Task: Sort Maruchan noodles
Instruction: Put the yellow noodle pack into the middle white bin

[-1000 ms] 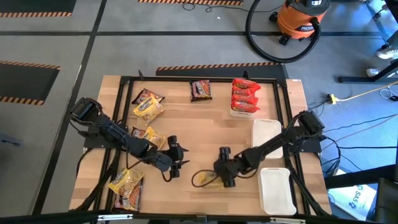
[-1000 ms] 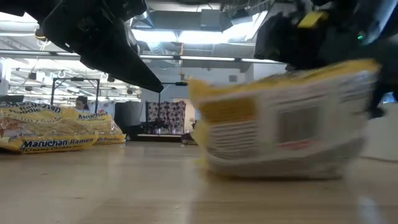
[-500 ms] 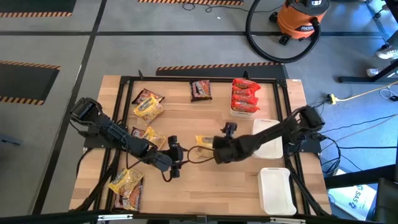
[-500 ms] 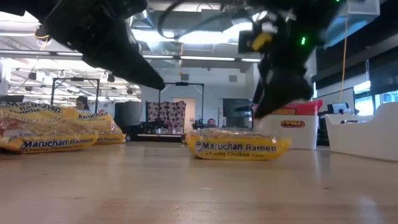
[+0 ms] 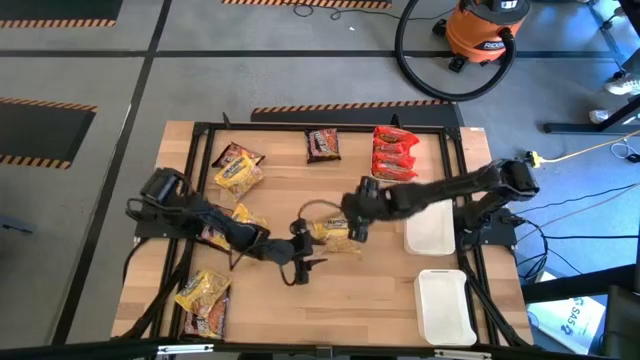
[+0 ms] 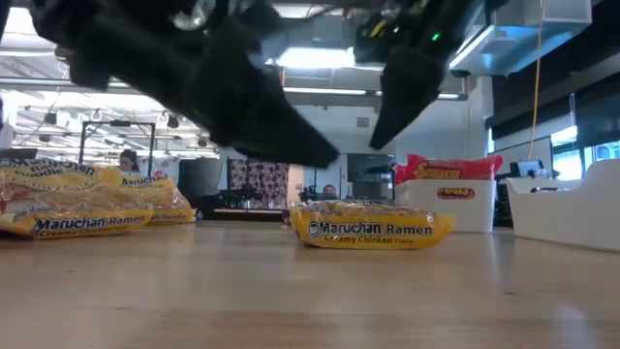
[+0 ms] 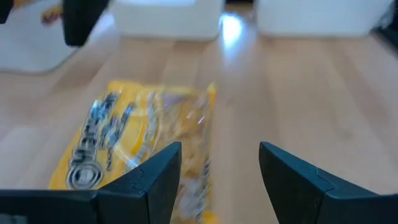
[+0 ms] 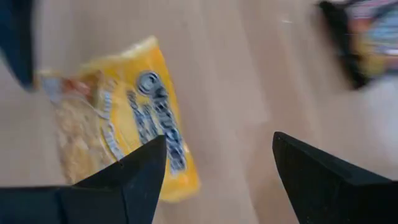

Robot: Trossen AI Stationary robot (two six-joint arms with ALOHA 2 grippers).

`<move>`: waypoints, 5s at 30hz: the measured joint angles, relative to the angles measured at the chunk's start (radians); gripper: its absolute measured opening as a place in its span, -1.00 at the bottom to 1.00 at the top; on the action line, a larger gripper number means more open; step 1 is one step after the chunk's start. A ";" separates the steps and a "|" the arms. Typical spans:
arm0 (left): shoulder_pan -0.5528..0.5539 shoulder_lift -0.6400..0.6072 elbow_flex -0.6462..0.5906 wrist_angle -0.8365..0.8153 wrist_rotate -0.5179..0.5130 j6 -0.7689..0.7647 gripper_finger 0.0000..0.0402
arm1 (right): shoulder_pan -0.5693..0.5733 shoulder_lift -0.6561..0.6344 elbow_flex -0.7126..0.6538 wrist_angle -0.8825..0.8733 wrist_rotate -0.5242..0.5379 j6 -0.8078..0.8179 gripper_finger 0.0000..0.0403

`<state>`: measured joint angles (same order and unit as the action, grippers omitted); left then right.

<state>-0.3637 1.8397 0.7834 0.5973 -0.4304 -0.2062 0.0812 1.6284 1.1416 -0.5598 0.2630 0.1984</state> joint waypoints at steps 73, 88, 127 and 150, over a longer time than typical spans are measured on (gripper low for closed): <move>0.003 0.053 0.003 -0.208 -0.077 0.000 0.04 | -0.285 0.193 -0.123 0.298 -0.873 0.186 0.37; 0.008 0.054 0.002 -0.201 -0.073 0.000 0.04 | -0.239 0.235 -0.124 0.327 -1.000 0.250 0.37; -0.071 -0.059 0.001 -0.291 -0.153 0.031 0.04 | -0.152 0.270 -0.125 0.534 -0.929 0.348 -0.46; -0.132 -0.150 0.001 -0.448 -0.207 0.006 0.04 | -0.152 -0.495 -0.124 -0.698 -0.324 0.109 -0.42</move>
<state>-0.4959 1.6897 0.7849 0.1496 -0.6372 -0.1997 -0.0711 1.1338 1.0180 -1.2578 -0.0605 0.3071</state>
